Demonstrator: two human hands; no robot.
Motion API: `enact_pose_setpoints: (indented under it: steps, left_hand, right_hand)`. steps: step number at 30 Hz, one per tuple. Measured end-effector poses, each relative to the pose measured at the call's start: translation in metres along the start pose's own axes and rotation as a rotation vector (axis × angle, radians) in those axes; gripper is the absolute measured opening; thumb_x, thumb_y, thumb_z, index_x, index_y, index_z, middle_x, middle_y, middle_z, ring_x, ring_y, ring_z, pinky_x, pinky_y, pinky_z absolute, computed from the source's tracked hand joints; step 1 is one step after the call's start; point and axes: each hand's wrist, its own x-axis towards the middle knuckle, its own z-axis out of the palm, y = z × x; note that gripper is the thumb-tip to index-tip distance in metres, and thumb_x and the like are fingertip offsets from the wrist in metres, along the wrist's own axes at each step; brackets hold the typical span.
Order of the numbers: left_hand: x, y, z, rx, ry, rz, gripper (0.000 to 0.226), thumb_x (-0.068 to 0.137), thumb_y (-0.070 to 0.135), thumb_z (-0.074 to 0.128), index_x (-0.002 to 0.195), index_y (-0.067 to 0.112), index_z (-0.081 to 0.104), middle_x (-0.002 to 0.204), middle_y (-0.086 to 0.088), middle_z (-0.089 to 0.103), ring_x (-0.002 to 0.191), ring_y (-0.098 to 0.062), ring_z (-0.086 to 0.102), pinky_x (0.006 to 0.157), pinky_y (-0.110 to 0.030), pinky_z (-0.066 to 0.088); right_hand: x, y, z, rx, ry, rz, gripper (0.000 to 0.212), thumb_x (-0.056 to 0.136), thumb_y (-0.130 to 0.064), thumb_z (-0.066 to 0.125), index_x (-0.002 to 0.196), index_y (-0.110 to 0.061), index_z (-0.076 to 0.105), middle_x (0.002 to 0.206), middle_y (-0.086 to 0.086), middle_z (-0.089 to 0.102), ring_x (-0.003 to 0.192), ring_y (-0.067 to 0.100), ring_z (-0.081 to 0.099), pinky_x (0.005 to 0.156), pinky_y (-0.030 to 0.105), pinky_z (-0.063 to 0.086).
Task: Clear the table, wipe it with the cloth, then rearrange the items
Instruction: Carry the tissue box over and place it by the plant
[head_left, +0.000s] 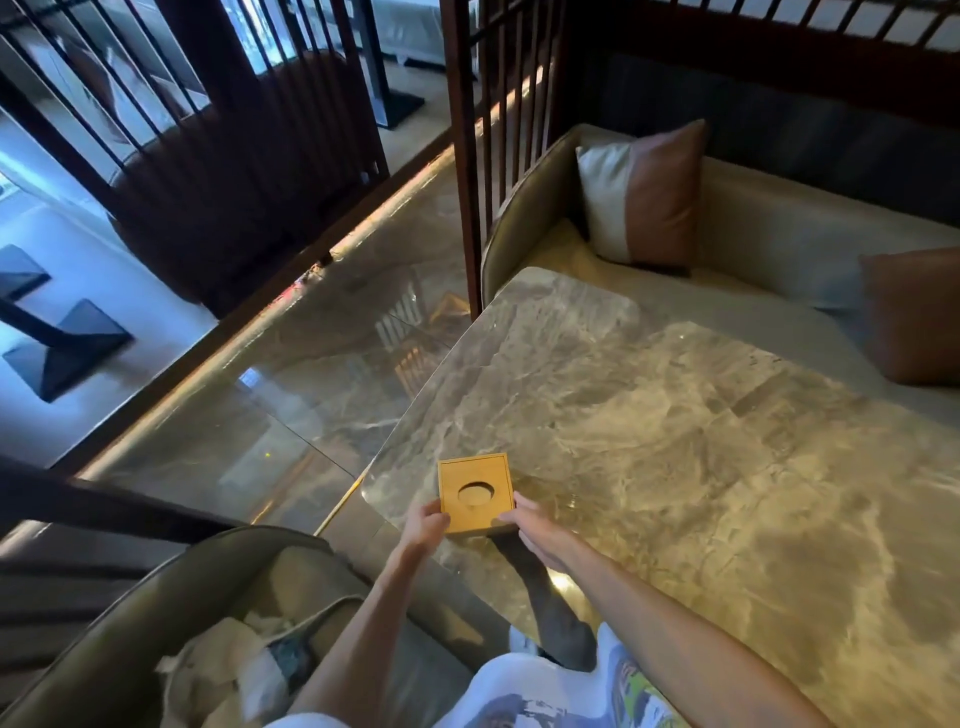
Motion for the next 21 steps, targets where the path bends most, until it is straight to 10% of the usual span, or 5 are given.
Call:
enact_pose_setpoints:
  steps: [7,13,21]
  left_hand:
    - [-0.024,-0.007,0.015,0.003,-0.009,0.024,0.033,0.086,-0.012,0.047,0.09,0.011,0.07,0.085,-0.009,0.074,0.07,-0.011,0.072,0.06,-0.02,0.054]
    - [-0.052,-0.007,0.072,0.073,0.027,0.052,0.034,0.084,-0.01,0.048,0.105,0.004,0.071,0.092,-0.012,0.07,0.071,-0.013,0.063,0.067,-0.037,0.059]
    - [-0.114,-0.012,0.223,0.007,-0.099,0.102,0.03,0.084,-0.016,0.048,0.088,0.002,0.072,0.061,0.005,0.072,0.052,-0.003,0.065,0.045,-0.013,0.047]
  right_hand:
    - [-0.017,0.012,-0.022,-0.062,0.1,0.027,0.039,0.081,-0.006,0.053,0.117,-0.01,0.066,0.121,0.009,0.066,0.118,0.023,0.055,0.108,0.037,0.038]
    - [-0.06,0.038,-0.06,-0.101,0.26,-0.081,0.024,0.076,-0.005,0.05,0.089,-0.009,0.07,0.083,0.004,0.064,0.078,0.017,0.053,0.065,0.029,0.037]
    - [-0.137,0.127,-0.172,-0.048,0.548,-0.148,0.015,0.079,-0.012,0.058,0.081,-0.017,0.072,0.072,-0.008,0.071,0.078,0.016,0.066,0.069,0.029,0.048]
